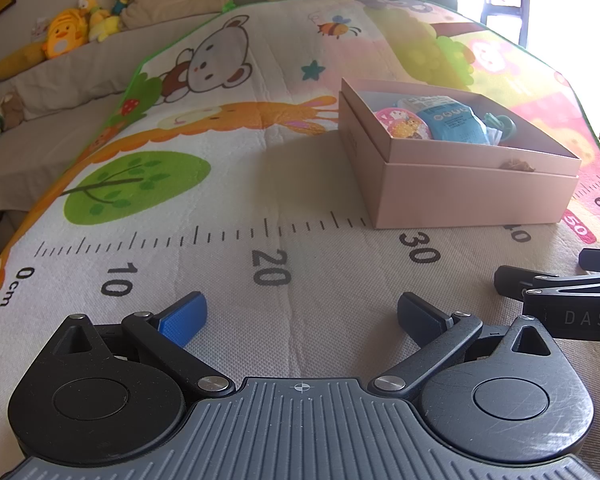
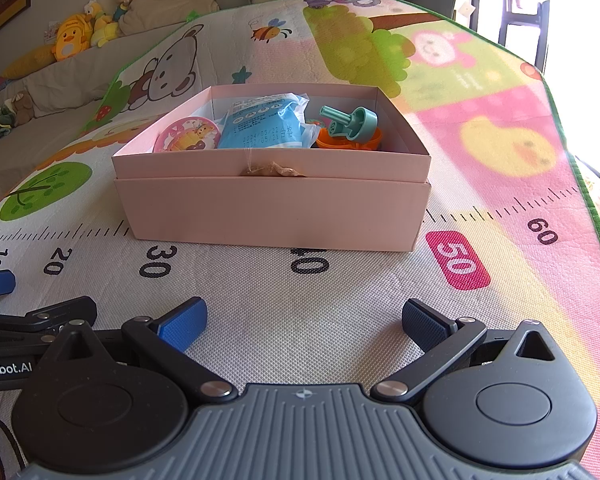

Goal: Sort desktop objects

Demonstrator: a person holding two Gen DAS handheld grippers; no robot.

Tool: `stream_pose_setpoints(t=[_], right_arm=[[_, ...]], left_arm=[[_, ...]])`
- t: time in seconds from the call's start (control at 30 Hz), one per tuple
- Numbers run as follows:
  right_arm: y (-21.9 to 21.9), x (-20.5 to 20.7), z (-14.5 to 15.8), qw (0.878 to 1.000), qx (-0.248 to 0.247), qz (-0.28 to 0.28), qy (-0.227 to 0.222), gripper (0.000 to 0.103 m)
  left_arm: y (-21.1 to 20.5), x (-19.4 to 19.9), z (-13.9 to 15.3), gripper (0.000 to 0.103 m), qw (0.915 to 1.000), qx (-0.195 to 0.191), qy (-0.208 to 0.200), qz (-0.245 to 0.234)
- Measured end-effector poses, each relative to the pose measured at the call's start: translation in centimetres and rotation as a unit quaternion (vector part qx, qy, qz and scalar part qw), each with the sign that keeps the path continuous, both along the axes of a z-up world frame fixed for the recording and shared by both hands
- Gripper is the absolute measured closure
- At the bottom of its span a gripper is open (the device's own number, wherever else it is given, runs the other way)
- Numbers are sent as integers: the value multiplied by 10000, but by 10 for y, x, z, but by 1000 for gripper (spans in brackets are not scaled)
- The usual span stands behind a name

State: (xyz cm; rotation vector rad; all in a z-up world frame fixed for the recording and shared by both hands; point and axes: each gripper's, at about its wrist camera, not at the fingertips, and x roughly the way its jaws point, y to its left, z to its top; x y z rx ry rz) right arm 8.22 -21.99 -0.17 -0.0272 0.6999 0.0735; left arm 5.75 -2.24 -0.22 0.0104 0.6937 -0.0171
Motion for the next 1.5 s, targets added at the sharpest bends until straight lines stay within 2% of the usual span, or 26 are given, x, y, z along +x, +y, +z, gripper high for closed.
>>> stream_pose_setpoints(t=[0.83, 1.03, 1.17, 1.5], right_arm=[[0, 0, 0, 10000, 1, 0, 0, 0], [0, 0, 0, 10000, 1, 0, 1, 0], [0, 0, 0, 10000, 1, 0, 1, 0], [-1, 0, 0, 10000, 0, 0, 0, 0]], left_arm=[[-3, -1, 0, 0, 10000, 51, -8, 1], [-3, -1, 2, 0, 10000, -3, 55, -30], [2, -2, 5, 0, 9997, -42, 256, 9], [2, -4, 3, 0, 9997, -62, 229, 46]])
